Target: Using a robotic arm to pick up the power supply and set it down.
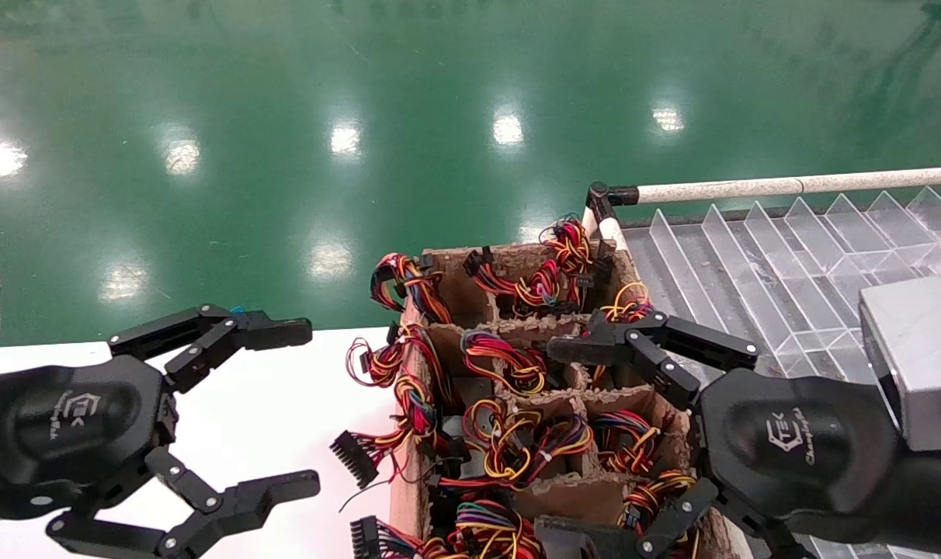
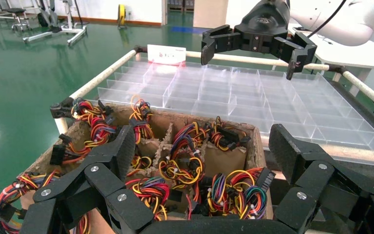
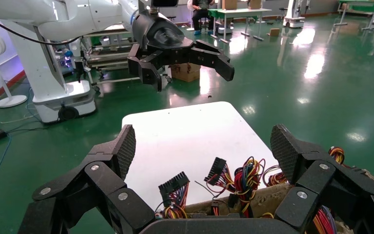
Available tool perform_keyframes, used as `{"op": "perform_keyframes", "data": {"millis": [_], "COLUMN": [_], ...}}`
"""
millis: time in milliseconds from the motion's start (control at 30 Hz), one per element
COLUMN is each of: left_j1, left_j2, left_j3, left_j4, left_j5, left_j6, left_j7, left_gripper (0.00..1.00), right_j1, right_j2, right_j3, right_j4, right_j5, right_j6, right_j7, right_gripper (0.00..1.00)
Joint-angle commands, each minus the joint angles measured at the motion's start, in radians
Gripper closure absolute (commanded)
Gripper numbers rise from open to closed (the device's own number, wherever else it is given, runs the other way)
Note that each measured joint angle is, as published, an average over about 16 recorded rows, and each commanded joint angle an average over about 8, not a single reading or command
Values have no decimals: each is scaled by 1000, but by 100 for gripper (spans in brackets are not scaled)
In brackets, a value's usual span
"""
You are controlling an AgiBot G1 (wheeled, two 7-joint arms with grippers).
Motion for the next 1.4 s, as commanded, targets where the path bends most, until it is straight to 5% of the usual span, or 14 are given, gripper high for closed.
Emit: {"op": "perform_keyframes", "data": {"millis": [33, 1300, 1400], "left_j1": [0, 0, 0], "left_j2": [0, 0, 0], "left_j3": [0, 0, 0], "left_j4": [0, 0, 0], "left_j5": [0, 0, 0], "left_j6": [0, 0, 0], "left_j7": [0, 0, 0], "left_gripper": [0, 0, 38], "right_j1": [0, 0, 0], "right_j2": [0, 0, 0], "right_j3": [0, 0, 0], "right_j4": [0, 0, 0], "right_j5": [0, 0, 0], "right_j6": [0, 0, 0], "right_j7": [0, 0, 0], "right_gripper": [0, 0, 0]}}
